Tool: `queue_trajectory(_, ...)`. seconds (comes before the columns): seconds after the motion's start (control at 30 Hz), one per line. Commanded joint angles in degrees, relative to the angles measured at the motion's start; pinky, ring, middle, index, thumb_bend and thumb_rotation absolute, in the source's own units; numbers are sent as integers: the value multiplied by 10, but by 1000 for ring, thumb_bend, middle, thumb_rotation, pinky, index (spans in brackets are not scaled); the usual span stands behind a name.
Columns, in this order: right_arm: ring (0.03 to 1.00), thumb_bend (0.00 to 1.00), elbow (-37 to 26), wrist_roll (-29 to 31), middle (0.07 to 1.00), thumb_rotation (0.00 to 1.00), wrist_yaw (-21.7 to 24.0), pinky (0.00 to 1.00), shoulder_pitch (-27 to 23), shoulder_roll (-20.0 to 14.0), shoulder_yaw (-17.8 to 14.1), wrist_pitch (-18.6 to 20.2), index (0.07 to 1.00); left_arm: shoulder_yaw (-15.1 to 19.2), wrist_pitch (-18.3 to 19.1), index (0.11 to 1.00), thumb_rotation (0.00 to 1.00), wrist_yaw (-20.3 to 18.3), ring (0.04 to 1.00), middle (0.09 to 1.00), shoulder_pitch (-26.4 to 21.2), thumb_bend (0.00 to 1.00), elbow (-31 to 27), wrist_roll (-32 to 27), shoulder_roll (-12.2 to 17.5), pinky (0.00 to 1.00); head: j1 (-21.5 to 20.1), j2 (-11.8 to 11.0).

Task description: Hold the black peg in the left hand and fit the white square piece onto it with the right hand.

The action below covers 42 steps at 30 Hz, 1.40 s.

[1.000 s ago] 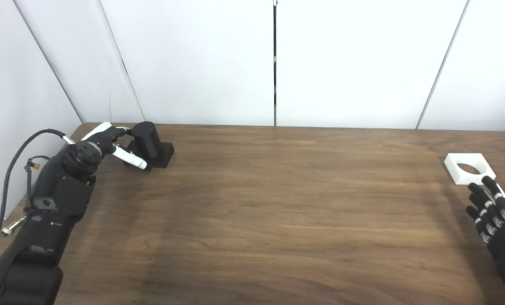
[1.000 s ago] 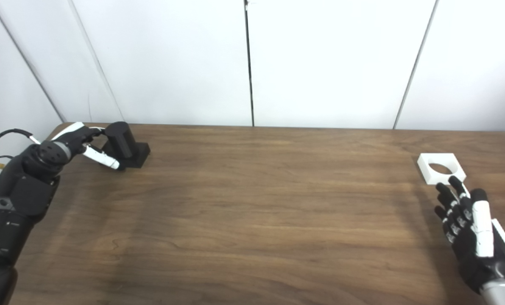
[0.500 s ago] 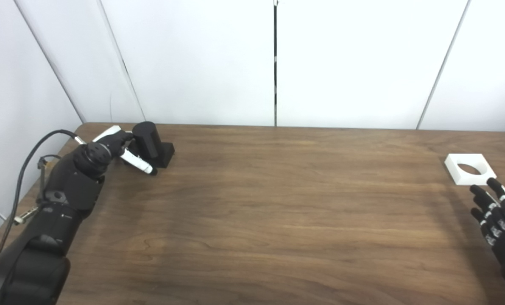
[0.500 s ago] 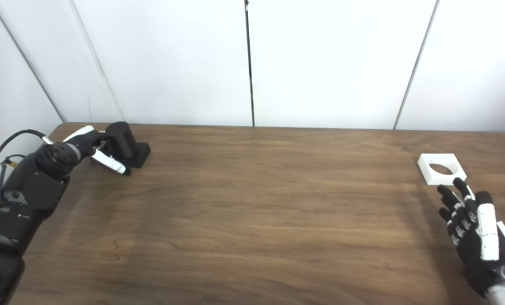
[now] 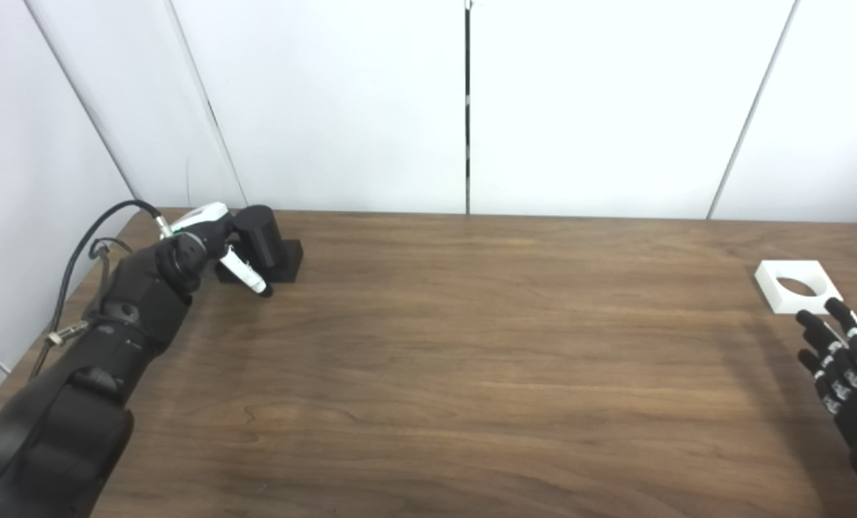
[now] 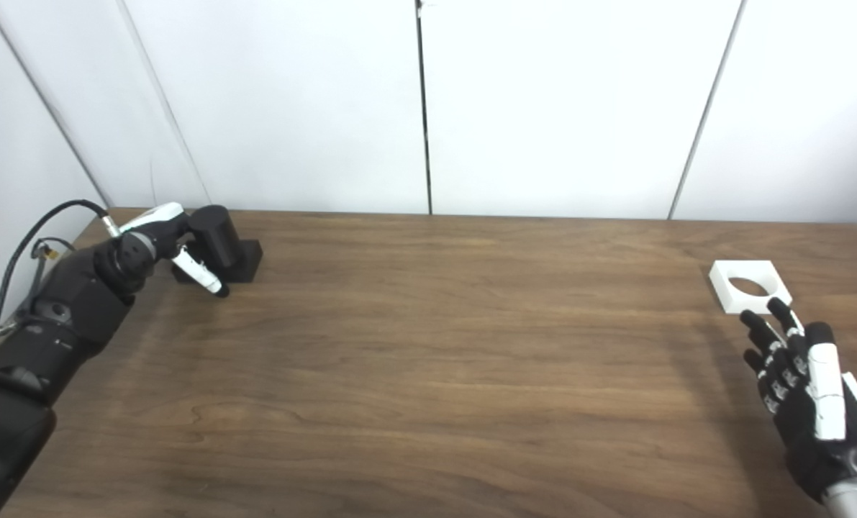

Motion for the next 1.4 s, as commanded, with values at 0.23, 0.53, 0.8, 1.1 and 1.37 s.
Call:
queue_trajectory(0.23,987,581,-13,11,935,1000,5,977,-11,-9,-8,-23,1000,-29,-29,486,47,80,877,773,-29,522,26,38,11,927,5,-1)
queue_trajectory(0.53,975,605,-13,4,927,1000,1,964,-13,-8,-7,-25,1000,-32,-30,486,46,79,884,805,-26,523,25,29,9,888,-8,3)
queue_trajectory(0.8,974,559,-12,1,919,1000,6,977,-18,5,8,-30,1000,-9,34,485,48,-23,869,781,13,522,-115,1,9,831,-32,9)
queue_trajectory(1.1,983,543,-2,-9,926,1000,-1,987,-31,29,23,-35,1000,-5,185,488,52,-194,905,829,75,523,-364,57,-13,857,-52,14)
queue_trajectory(1.37,965,556,23,-25,915,1000,2,963,-45,45,38,-51,1000,130,185,488,55,-404,845,766,149,523,-530,325,-207,797,-54,13)
